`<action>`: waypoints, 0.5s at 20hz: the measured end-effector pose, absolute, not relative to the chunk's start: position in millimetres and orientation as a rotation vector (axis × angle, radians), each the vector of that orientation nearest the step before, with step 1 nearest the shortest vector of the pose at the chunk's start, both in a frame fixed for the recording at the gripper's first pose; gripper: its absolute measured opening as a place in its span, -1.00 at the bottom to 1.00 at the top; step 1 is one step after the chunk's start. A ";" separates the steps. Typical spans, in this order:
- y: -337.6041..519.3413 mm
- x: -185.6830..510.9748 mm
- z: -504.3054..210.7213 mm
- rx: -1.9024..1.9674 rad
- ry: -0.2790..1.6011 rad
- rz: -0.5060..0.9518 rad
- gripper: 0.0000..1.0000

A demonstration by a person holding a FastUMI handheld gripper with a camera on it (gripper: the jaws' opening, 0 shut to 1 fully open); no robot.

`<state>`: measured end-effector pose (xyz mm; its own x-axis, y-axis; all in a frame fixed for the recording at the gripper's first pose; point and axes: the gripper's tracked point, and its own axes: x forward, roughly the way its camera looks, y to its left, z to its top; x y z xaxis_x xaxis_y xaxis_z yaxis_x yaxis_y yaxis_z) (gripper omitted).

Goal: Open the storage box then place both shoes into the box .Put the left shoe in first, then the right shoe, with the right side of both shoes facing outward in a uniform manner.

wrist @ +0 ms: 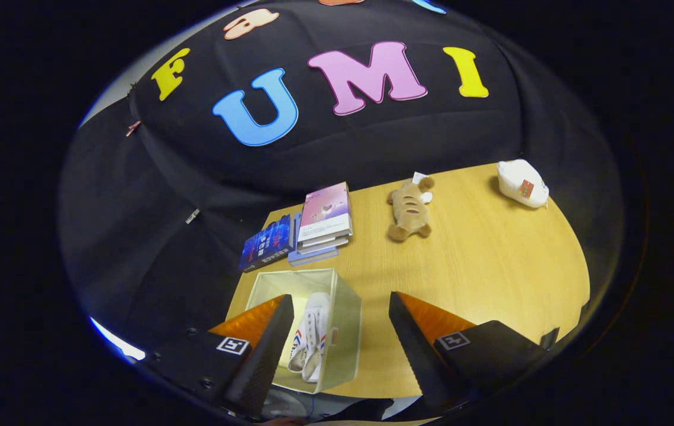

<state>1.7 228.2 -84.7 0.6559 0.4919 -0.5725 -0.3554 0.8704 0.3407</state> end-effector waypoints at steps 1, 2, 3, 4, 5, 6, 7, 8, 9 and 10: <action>218.0 6.1 -75.7 0.173 0.664 0.502 0.97; 207.4 8.1 -69.2 0.130 0.634 0.522 0.97; 195.6 8.7 -63.8 0.084 0.606 0.539 0.97; 184.5 11.9 -52.6 0.050 0.557 0.553 0.97; 175.5 14.1 -40.6 0.028 0.499 0.568 0.97; 168.7 15.0 -29.6 0.007 0.435 0.582 0.97; 158.6 14.9 -20.9 -0.013 0.373 0.590 0.97; 148.8 11.1 -14.8 -0.023 0.320 0.599 0.97; 142.1 4.2 -10.5 -0.021 0.280 0.615 0.97; 132.2 -0.4 -8.7 -0.011 0.240 0.626 0.97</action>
<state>-0.4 132.2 -8.7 0.7837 0.5788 -0.2255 -0.5813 0.8113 0.0623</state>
